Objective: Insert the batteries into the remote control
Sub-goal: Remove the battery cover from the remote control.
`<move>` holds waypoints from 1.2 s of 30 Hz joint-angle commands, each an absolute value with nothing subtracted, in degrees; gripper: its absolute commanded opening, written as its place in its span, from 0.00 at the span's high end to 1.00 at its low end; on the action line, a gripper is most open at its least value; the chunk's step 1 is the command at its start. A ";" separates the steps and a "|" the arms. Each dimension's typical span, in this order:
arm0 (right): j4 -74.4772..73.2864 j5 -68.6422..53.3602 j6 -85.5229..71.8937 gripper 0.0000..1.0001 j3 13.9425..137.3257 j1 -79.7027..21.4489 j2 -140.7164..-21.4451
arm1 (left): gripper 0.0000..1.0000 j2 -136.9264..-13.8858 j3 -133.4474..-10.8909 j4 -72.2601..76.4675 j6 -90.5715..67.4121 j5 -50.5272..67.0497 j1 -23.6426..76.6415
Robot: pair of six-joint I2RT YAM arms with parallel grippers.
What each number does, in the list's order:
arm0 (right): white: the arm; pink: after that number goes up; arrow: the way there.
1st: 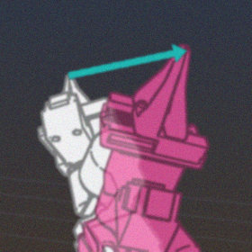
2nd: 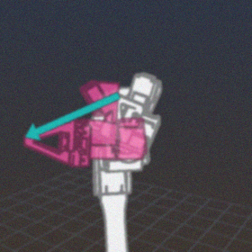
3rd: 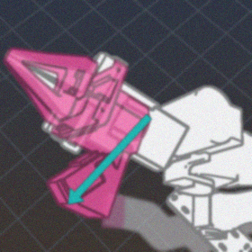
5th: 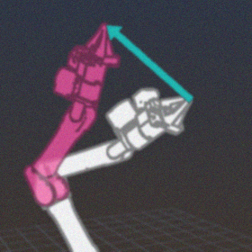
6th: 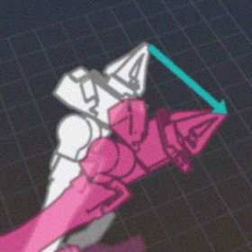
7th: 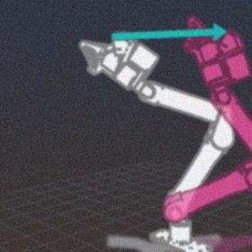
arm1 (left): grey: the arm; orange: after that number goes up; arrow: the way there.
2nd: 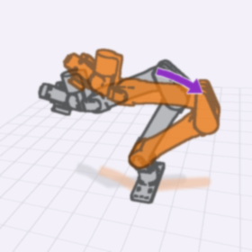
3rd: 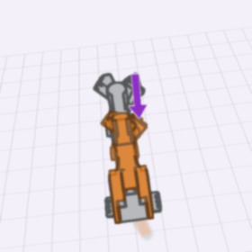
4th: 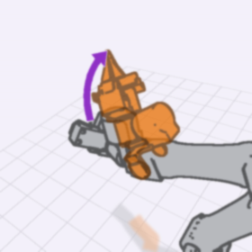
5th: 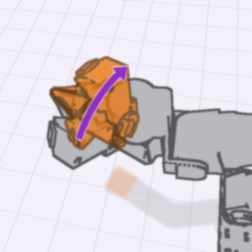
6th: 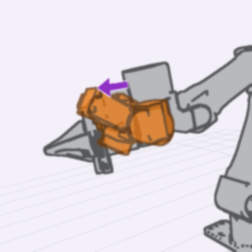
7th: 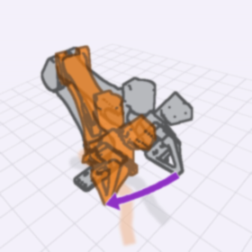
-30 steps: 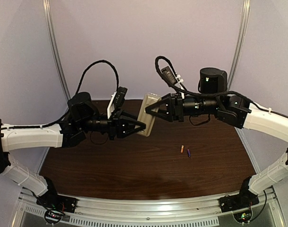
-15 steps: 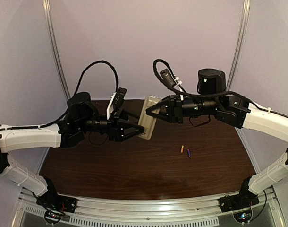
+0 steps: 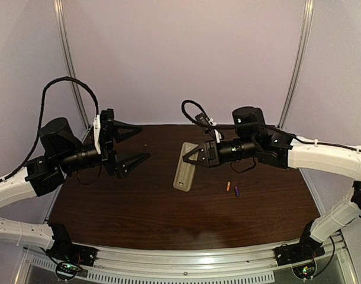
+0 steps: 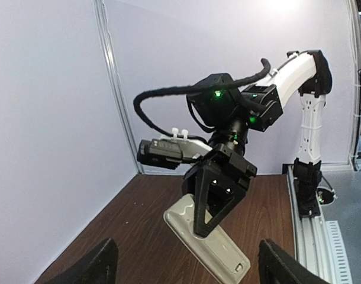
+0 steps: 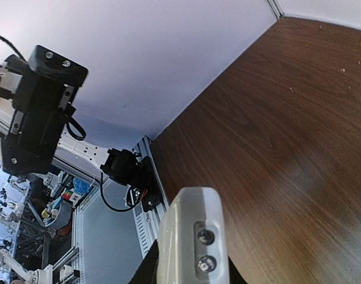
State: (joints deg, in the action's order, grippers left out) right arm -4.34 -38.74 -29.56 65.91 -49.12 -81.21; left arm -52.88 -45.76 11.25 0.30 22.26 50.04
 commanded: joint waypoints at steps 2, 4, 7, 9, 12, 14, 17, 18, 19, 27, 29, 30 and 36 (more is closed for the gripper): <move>2.69 -39.90 -36.44 1.00 61.62 -48.96 -85.15 | 0.17 -52.14 -43.78 -0.23 15.03 12.84 52.62; 4.11 -40.90 -37.36 1.00 61.01 -48.96 -86.89 | 0.18 -53.44 -44.31 -3.92 17.80 10.49 54.30; 6.28 -42.62 -38.56 1.00 60.70 -48.96 -89.28 | 0.20 -56.00 -44.70 -7.44 21.51 9.08 56.92; 7.79 -43.85 -39.81 1.00 60.60 -48.96 -90.81 | 0.22 -58.00 -44.62 -8.55 23.62 7.37 59.15; 10.97 -45.54 -43.00 1.00 60.03 -49.03 -93.10 | 0.27 -61.73 -45.03 -10.02 26.33 4.11 62.75; 13.30 -46.60 -45.26 1.00 59.58 -49.04 -94.16 | 0.32 -64.32 -45.54 -11.20 27.76 1.77 64.55; 15.37 -47.32 -47.18 1.00 59.33 -49.26 -95.22 | 0.42 -66.89 -46.07 -11.66 28.81 0.97 65.15; 15.38 -47.41 -47.39 1.00 59.29 -49.37 -95.50 | 0.44 -67.17 -46.03 -11.38 29.09 0.97 65.16; 15.34 -47.51 -47.49 1.00 59.32 -49.46 -95.75 | 0.45 -67.38 -45.99 -10.96 29.48 0.97 65.16; 16.79 -48.84 -49.35 1.00 59.22 -49.83 -97.29 | 0.52 -68.69 -46.13 -9.73 32.19 -1.88 65.64; 16.77 -48.87 -49.58 1.00 59.36 -49.83 -97.64 | 0.54 -68.80 -46.16 -9.31 32.61 -2.29 65.89; 16.75 -48.93 -49.59 1.00 59.41 -49.90 -97.77 | 0.55 -68.90 -46.11 -9.06 32.77 -2.56 65.98; 16.19 -48.87 -49.41 1.00 59.58 -50.04 -98.44 | 0.61 -69.83 -46.62 -7.68 33.43 -3.25 66.39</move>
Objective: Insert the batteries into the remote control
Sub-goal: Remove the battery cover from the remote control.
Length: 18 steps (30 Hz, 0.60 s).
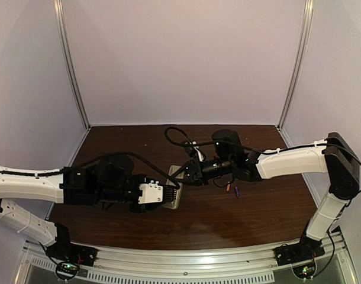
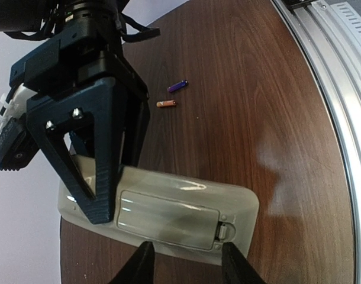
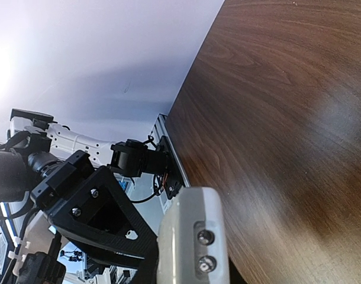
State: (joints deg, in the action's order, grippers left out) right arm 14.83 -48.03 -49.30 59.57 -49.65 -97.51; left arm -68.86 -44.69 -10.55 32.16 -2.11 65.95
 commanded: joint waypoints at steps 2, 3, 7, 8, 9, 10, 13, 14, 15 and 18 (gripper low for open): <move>16.26 -48.94 -49.61 1.00 59.50 -50.09 -98.53 | 0.62 -70.40 -46.76 -7.56 33.81 -3.32 66.70; 16.33 -48.95 -49.68 1.00 59.50 -50.10 -98.61 | 0.62 -70.74 -46.84 -7.60 33.96 -3.52 66.93; 16.69 -49.11 -50.22 1.00 59.41 -50.10 -98.55 | 0.64 -71.35 -46.84 -7.90 34.50 -3.51 67.56; 16.86 -49.17 -50.49 1.00 59.35 -50.03 -98.56 | 0.64 -71.24 -46.77 -7.94 34.54 -3.32 67.58; 16.97 -49.28 -50.64 1.00 59.41 -50.16 -98.58 | 0.64 -71.20 -46.72 -7.91 34.54 -3.19 67.63; 17.04 -49.38 -50.70 1.00 59.46 -50.18 -98.53 | 0.64 -71.12 -46.65 -7.91 34.52 -3.21 67.65; 17.01 -49.55 -50.89 1.00 59.64 -50.19 -98.39 | 0.64 -71.37 -46.67 -7.93 34.70 -3.92 67.88; 17.00 -49.57 -50.98 1.00 59.72 -50.26 -98.36 | 0.64 -71.63 -46.60 -7.98 34.84 -4.52 68.05; 16.96 -49.64 -50.98 1.00 59.83 -50.39 -98.44 | 0.64 -71.84 -46.66 -8.00 35.03 -5.15 68.22; 16.97 -50.01 -51.49 1.00 60.03 -50.65 -98.70 | 0.64 -72.68 -46.85 -7.89 35.19 -6.94 68.62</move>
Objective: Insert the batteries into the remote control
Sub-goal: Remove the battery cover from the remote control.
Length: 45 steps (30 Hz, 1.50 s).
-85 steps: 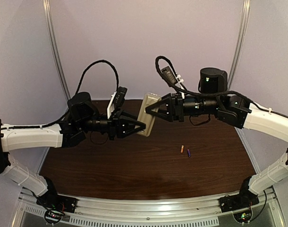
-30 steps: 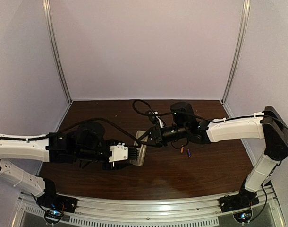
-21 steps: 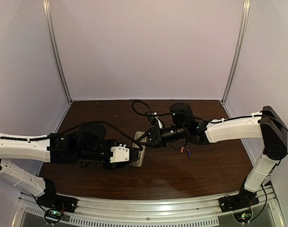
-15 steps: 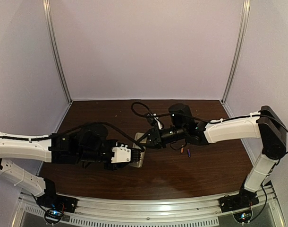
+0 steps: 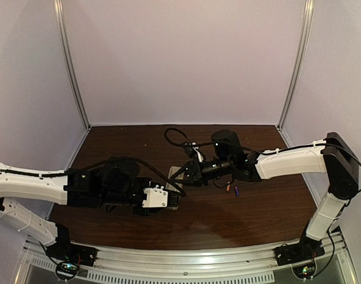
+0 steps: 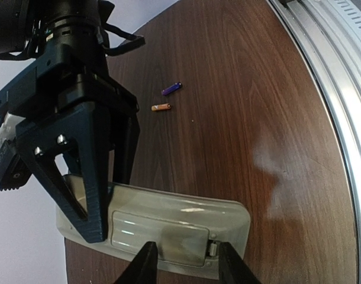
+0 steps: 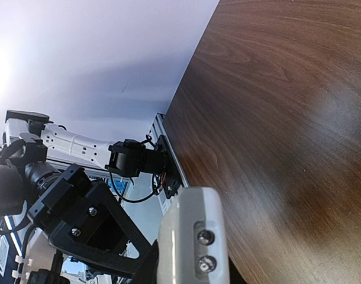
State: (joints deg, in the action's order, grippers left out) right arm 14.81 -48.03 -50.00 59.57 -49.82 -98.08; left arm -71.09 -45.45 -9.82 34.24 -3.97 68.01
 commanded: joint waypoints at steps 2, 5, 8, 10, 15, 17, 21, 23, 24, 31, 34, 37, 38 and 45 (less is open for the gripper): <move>17.43 -50.42 -51.93 1.00 60.18 -50.82 -98.96 | 0.64 -72.93 -46.85 -7.92 35.48 -7.64 68.87; 17.69 -50.76 -52.33 1.00 60.25 -50.89 -99.22 | 0.65 -72.82 -46.77 -7.77 35.55 -8.42 68.99; 18.05 -51.02 -52.52 1.00 60.12 -50.89 -99.55 | 0.66 -72.30 -46.35 -7.16 35.83 -9.62 69.06; 18.24 -51.30 -52.73 1.00 59.95 -50.89 -99.79 | 0.67 -71.61 -45.98 -6.50 36.09 -10.43 69.15; 18.06 -51.29 -52.57 1.00 59.77 -50.89 -100.26 | 0.70 -67.46 -44.39 -2.84 36.55 -11.16 69.15; 18.03 -51.26 -52.51 1.00 59.70 -50.89 -100.43 | 0.72 -65.71 -43.68 -1.47 36.70 -11.02 69.15; 18.32 -51.45 -52.77 1.00 59.68 -50.89 -100.61 | 0.73 -63.83 -42.68 -0.98 36.83 -9.57 69.17; 18.76 -51.70 -53.01 1.00 59.83 -50.89 -100.63 | 0.73 -63.73 -42.56 -1.72 36.74 -8.65 69.15; 18.87 -51.76 -53.15 1.00 59.97 -50.89 -100.57 | 0.73 -63.88 -42.54 -1.99 36.66 -8.18 69.22; 22.66 -52.90 -56.65 1.00 59.65 -50.20 -99.87 | 0.73 -67.26 -43.44 -5.30 36.67 -7.07 69.61; 25.33 -53.58 -58.87 1.00 58.92 -49.69 -99.86 | 0.73 -68.14 -43.72 -6.08 36.63 -6.97 69.69; 25.06 -53.43 -58.67 1.00 58.67 -49.36 -99.67 | 0.72 -67.69 -43.69 -6.11 36.07 -7.22 69.69; 25.06 -53.28 -58.59 1.00 58.56 -49.13 -99.60 | 0.72 -67.11 -43.55 -5.77 35.78 -7.44 69.64; 18.42 -49.88 -53.10 1.00 56.87 -44.06 -97.88 | 0.51 -63.60 -43.70 -5.51 25.96 -10.96 68.25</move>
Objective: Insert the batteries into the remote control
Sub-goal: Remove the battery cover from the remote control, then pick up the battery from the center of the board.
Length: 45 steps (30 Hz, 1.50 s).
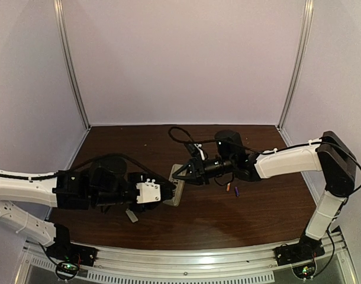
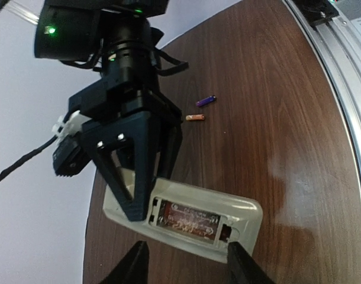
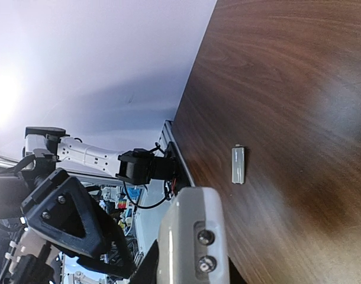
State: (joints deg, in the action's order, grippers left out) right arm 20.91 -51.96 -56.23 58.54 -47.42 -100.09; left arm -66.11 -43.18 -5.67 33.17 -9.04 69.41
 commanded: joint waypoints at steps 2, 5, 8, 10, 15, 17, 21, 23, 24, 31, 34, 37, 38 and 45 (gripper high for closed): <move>17.81 -49.81 -52.31 1.00 56.32 -42.65 -97.33 | 0.44 -62.96 -44.55 -8.12 21.86 -10.85 66.84; 15.88 -48.99 -50.15 1.00 55.56 -40.79 -95.69 | 0.34 -61.96 -45.49 -9.94 16.34 -9.70 64.10; 14.72 -48.20 -48.74 1.00 53.98 -38.54 -93.25 | 0.30 -62.59 -47.54 -9.76 10.11 -7.78 60.40; 13.82 -47.77 -47.86 1.00 52.73 -36.12 -91.09 | 0.28 -64.66 -49.80 -9.84 6.49 -5.98 58.62; 9.68 -47.22 -44.49 1.00 49.42 -29.80 -84.20 | 0.30 -77.51 -57.76 -11.53 0.44 -4.60 57.64; 6.87 -46.42 -42.74 1.00 48.47 -26.98 -81.14 | 0.34 -83.32 -61.79 -12.34 -2.91 -2.82 57.24; 0.95 -44.97 -40.01 1.00 46.22 -19.99 -75.40 | 0.41 -93.31 -68.21 -10.86 -8.92 1.19 57.06; -1.48 -44.02 -38.99 1.00 45.01 -16.63 -72.90 | 0.41 -96.89 -70.15 -8.08 -10.76 5.82 57.17; -2.62 -43.69 -38.49 1.00 44.39 -15.10 -71.97 | 0.42 -98.52 -71.16 -6.82 -12.31 6.34 57.21; -5.01 -44.57 -35.99 1.00 41.04 -8.40 -67.98 | 0.48 -113.49 -83.67 -7.46 -17.79 1.92 59.35; -5.59 -44.56 -34.80 1.00 40.34 -6.59 -66.15 | 0.53 -118.75 -88.45 -8.15 -18.68 1.36 59.97; -6.35 -44.92 -33.67 1.00 39.88 -5.64 -64.72 | 0.56 -122.85 -92.73 -8.84 -18.76 1.01 60.65; -6.29 -45.18 -33.40 1.00 39.66 -5.44 -64.35 | 0.56 -124.02 -93.89 -8.95 -18.73 0.98 60.86; -6.23 -46.44 -32.62 1.00 38.92 -4.29 -63.24 | 0.56 -130.23 -100.44 -9.69 -20.44 0.99 61.19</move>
